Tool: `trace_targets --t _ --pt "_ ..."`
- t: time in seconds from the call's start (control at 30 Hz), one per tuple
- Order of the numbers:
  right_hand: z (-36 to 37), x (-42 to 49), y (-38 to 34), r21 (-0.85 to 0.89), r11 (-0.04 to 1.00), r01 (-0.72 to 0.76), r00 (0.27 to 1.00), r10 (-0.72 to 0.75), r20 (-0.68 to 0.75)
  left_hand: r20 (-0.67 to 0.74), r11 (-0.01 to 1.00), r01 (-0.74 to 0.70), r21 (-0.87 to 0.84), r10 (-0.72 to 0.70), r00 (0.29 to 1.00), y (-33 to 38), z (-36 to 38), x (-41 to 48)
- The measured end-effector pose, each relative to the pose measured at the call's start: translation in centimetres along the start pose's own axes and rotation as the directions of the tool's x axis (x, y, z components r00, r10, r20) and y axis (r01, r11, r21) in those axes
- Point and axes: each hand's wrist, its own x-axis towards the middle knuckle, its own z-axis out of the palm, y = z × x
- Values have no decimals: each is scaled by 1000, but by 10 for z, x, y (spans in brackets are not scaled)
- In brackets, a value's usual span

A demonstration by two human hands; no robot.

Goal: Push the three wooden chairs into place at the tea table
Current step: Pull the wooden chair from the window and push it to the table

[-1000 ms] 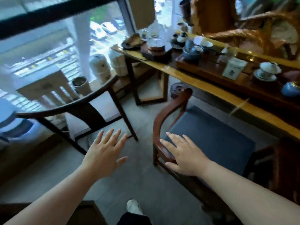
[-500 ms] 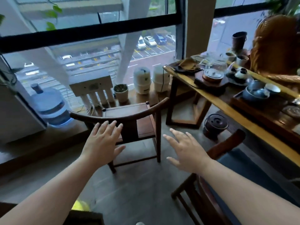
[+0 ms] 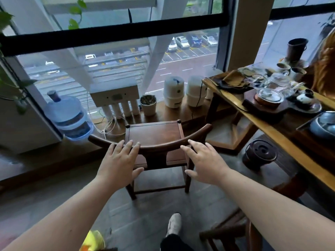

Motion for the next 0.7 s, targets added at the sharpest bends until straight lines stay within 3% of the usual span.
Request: trace_targets --t 0.33,0.7 --pt "22 122 45 -34 994 101 984 -94 154 167 996 -40 82 26 986 -37 44 98" --pt "58 187 58 52 964 259 881 -258 397 371 997 -80 9 71 926 -48 83 135"
